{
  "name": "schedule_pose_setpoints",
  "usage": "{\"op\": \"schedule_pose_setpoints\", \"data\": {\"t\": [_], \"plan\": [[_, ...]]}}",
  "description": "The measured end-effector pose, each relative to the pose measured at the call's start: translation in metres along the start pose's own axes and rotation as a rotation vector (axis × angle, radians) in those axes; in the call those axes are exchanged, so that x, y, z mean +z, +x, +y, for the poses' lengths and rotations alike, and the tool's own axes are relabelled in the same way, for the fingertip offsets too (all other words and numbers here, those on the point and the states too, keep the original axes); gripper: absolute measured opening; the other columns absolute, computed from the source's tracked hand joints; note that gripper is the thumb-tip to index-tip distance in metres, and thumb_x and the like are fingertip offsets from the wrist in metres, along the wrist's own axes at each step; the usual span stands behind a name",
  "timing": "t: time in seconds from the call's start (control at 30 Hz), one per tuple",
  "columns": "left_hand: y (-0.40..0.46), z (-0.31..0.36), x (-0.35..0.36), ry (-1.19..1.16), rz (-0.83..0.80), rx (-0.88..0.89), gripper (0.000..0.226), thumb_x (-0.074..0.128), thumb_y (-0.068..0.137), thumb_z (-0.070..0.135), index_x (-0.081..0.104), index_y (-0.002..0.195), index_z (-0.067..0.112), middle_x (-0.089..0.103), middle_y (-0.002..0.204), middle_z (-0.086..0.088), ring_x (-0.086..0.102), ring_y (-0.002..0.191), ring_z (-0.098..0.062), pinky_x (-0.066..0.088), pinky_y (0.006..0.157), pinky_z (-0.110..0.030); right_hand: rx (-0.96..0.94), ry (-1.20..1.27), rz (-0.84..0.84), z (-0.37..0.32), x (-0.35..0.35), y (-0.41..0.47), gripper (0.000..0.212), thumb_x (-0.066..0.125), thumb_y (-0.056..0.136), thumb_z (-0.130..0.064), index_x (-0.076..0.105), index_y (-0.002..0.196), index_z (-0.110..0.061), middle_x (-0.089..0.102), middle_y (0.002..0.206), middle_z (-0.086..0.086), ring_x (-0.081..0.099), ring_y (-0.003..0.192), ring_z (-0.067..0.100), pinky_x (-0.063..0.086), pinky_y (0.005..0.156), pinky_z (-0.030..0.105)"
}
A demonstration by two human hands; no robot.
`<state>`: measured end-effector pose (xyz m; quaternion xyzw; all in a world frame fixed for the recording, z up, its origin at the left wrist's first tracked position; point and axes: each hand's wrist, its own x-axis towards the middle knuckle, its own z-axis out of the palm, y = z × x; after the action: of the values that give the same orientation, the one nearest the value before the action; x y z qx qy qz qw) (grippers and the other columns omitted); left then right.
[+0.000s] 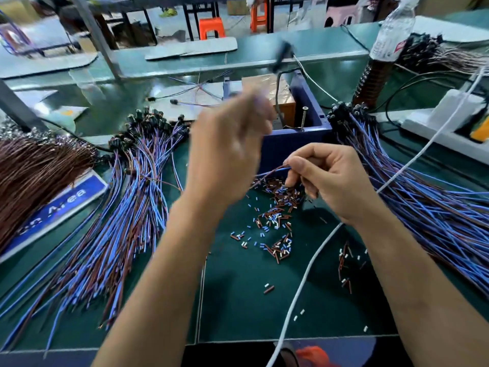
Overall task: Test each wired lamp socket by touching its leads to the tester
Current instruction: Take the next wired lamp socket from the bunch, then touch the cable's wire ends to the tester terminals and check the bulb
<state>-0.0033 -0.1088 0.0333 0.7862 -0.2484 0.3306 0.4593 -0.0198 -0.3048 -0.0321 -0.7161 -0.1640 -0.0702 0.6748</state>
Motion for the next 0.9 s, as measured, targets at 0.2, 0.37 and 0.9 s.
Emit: {"op": "schedule_pose_setpoints", "data": {"t": [0.2,0.37,0.9], "plan": [[-0.039,-0.007,0.03,0.185,-0.406,0.057,0.028,0.043,0.11,0.032,0.064,0.123,0.02,0.065,0.071,0.009,0.064,0.067,-0.022,0.053,0.065,-0.044,0.002,0.086,-0.028,0.004,0.002,-0.006,0.013,0.068,0.098,-0.025,0.072,0.094,-0.013,0.07,0.069,0.011,0.045,0.046,0.02,0.038,0.043,0.024],[-0.049,-0.028,0.031,0.073,-0.404,0.013,0.023,0.051,0.108,0.03,0.069,0.114,0.017,0.059,0.065,0.011,0.058,0.057,-0.013,0.051,0.06,-0.04,0.086,0.074,0.073,0.015,0.011,-0.004,0.009,0.068,0.1,-0.012,0.066,0.095,-0.005,0.072,0.07,0.016,0.046,0.042,0.017,0.038,0.039,0.028],[-0.056,-0.046,0.03,-0.039,-0.219,-0.169,0.019,0.07,0.098,0.022,0.068,0.079,0.017,0.052,0.058,0.005,0.043,0.054,-0.009,0.037,0.053,-0.03,0.244,0.076,0.165,0.021,0.004,-0.003,0.024,0.067,0.102,-0.024,0.074,0.086,-0.006,0.076,0.076,0.016,0.05,0.043,0.011,0.048,0.043,0.025]]}}
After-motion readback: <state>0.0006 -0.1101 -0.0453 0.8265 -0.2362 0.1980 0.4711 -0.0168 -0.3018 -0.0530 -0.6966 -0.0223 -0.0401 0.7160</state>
